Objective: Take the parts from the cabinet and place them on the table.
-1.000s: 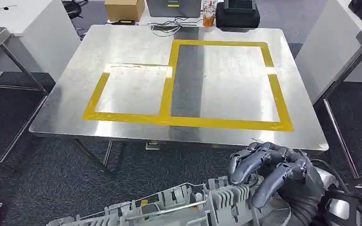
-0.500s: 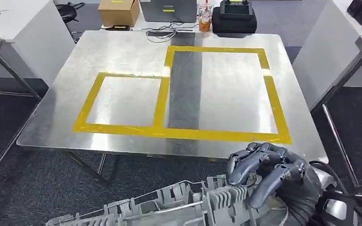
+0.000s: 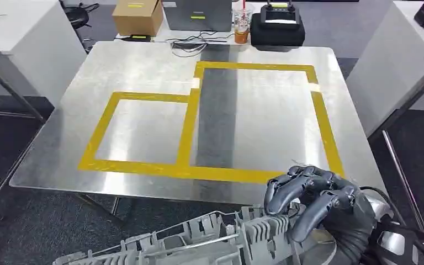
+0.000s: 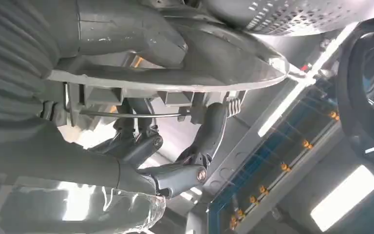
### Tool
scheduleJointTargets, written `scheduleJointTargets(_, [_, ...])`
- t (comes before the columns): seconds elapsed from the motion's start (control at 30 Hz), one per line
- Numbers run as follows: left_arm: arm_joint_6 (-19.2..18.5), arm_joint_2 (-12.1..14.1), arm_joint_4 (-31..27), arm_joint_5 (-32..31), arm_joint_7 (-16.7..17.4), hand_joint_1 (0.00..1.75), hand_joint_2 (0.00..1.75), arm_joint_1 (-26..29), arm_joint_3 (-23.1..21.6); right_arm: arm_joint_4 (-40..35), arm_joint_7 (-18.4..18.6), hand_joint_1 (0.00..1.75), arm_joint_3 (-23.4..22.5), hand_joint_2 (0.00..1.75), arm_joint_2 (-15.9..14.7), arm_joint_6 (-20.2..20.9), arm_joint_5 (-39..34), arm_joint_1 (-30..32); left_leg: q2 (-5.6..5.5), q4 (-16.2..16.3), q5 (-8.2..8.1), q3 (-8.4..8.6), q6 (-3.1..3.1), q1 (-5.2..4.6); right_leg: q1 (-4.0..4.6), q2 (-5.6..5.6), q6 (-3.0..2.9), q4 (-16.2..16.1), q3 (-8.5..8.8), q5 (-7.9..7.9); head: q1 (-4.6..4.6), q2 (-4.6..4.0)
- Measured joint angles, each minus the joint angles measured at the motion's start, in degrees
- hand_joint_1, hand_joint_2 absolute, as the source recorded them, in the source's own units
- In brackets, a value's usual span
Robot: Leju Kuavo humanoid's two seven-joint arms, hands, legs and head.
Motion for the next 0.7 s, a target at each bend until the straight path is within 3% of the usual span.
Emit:
scheduleJointTargets(0.07, [-0.02, 0.13, -0.02, 0.0, 0.0, 0.0, 0.0, -0.03, -0.02, 0.0, 0.0, 1.75, 0.02, 1.75, 0.04, 0.0, 0.02, 0.02, 0.02, 0.36, -0.54, -0.25, -0.34, 0.36, -0.48, 0.23, -0.65, -0.06, 0.96, -0.26, -0.09, 0.02])
scheduleJointTargets(0.1, [-0.02, 0.06, -0.02, 0.02, 0.0, 0.0, 0.0, -0.08, -0.02, -0.02, -0.02, 1.75, 0.02, 1.75, 0.02, 0.02, -0.04, -0.25, 0.21, 2.99, -0.39, -1.35, -0.76, 0.44, -0.38, 0.17, -1.21, -0.14, 1.5, -0.63, -0.07, 0.02])
scheduleJointTargets(0.13, [-0.02, 0.09, -0.02, 0.07, 0.0, 0.0, 0.0, -0.17, -0.06, 0.0, -0.02, 1.75, 0.02, 1.75, 0.07, 0.07, -0.06, -0.38, 0.33, 6.8, -0.86, -3.6, -1.2, 0.7, -0.33, 0.15, -1.38, -0.14, 1.84, -1.04, -0.39, 0.02])
scheduleJointTargets(0.2, [-0.08, 0.13, -0.02, 0.07, 0.0, 0.0, 0.0, -0.14, -0.06, 0.02, -0.02, 1.75, 0.02, 1.75, 0.07, 0.13, -0.19, -0.38, 0.63, 15.42, -4.75, -9.46, -1.98, 1.19, -0.16, 0.21, -1.49, -0.14, 2.52, -1.85, -0.31, 0.02])
scheduleJointTargets(0.23, [-0.22, 0.11, -0.02, 0.07, -0.02, 0.0, 0.0, -0.13, -0.06, 0.02, -0.02, 1.75, 0.02, 1.75, 0.07, 0.15, -0.28, -0.38, 0.67, 17.79, -6.21, -11.53, -2.11, 1.29, -0.12, 0.26, -1.5, -0.14, 2.98, -2.25, -0.33, 0.02])
scheduleJointTargets(0.27, [-0.35, 0.09, -0.02, 0.09, 0.0, 0.0, 0.0, -0.08, -0.04, 0.02, 0.02, 1.75, 0.02, 1.75, 0.07, 0.15, -0.39, -0.39, 0.67, 17.98, -6.25, -12.5, -2.09, 1.33, -0.07, 0.32, -1.46, -0.14, 3.55, -2.7, -0.31, 0.02])
scheduleJointTargets(0.33, [-0.52, 0.11, -0.02, 0.46, 0.0, 0.0, 0.0, -0.08, -0.04, 0.02, 0.33, 1.75, 0.05, 1.75, 0.07, 0.15, -0.59, -0.52, 0.67, 12.03, -2.25, -11.25, -1.61, 1.27, 0.17, 0.38, -1.39, -0.15, 5.17, -3.81, -0.33, 0.02])
scheduleJointTargets(0.37, [-0.54, 0.13, -0.11, 0.55, 0.0, 0.0, 0.0, -0.07, -0.04, 0.02, 0.61, 1.75, 0.05, 1.75, 0.09, 0.15, -0.68, -0.75, 0.68, 6.25, 1.76, -9.25, -0.84, 1.05, 0.37, 0.35, -1.34, -0.22, 6.2, -4.45, -0.31, 0.02])
scheduleJointTargets(0.4, [-0.54, 0.26, -0.3, 0.65, 0.0, 0.0, 0.0, -0.01, -0.02, 0.02, 0.79, 1.75, 0.05, 1.75, 0.07, 0.09, -0.65, -0.88, 0.64, 1.64, 6.25, -7.91, 0.15, 0.66, 0.31, 0.4, -1.27, -0.36, 6.11, -4.91, -0.28, 0.02])
scheduleJointTargets(0.43, [-0.54, 0.41, -0.46, 0.68, 0.19, 0.0, 0.0, 0.09, 0.02, 0.11, 0.96, 1.75, 0.09, 1.75, 0.09, 0.0, -0.59, -1.04, 0.63, 1.61, 6.15, -8.37, 0.39, 0.29, 0.5, 0.45, -0.96, -0.31, 7.05, -5.16, 0.15, 0.02])
scheduleJointTargets(0.53, [-0.22, 0.48, -0.55, 1.97, 0.33, 0.0, 0.0, 0.08, -0.02, -0.02, 1.12, 1.75, 0.2, 1.75, 0.09, -1.75, 3.86, -1.3, 0.66, 0.76, 6.17, -7.65, 0.92, -0.31, 0.32, 0.6, -0.21, -1.18, 6.83, -5.57, -0.07, 0.02])
scheduleJointTargets(0.6, [0.16, 0.37, -0.52, 3.37, 0.46, 0.0, 0.0, 0.07, -0.02, -0.81, 1.58, 1.75, 0.42, 1.75, -0.13, -5.14, 11.62, -1.6, 0.71, -1.32, 6.54, -5.97, 1.15, 0.31, 0.43, 0.37, 0.06, -0.6, 7.02, -6.24, 0.0, 0.02])
scheduleJointTargets(0.63, [0.26, 0.31, -0.52, 3.61, 0.39, 0.0, 0.0, 0.0, -0.02, -1.03, 1.92, 1.75, 0.74, 1.75, -0.52, -7.02, 14.87, -2.09, 0.66, -1.6, 6.34, -5.55, 1.54, 0.33, 0.48, 0.38, -0.18, 2.24, 5.6, -7.46, 0.04, 0.02])
scheduleJointTargets(0.7, [0.44, 0.15, -0.42, 2.99, 0.15, 0.0, 0.0, -0.18, -0.06, -0.85, 2.56, 1.75, 0.9, 1.75, -1.64, -9.6, 19.05, -3.53, 0.52, -1.59, 5.94, -5.46, 1.92, 0.2, 0.4, 0.4, -0.45, 11.88, -0.52, -10.66, 0.0, 0.02])
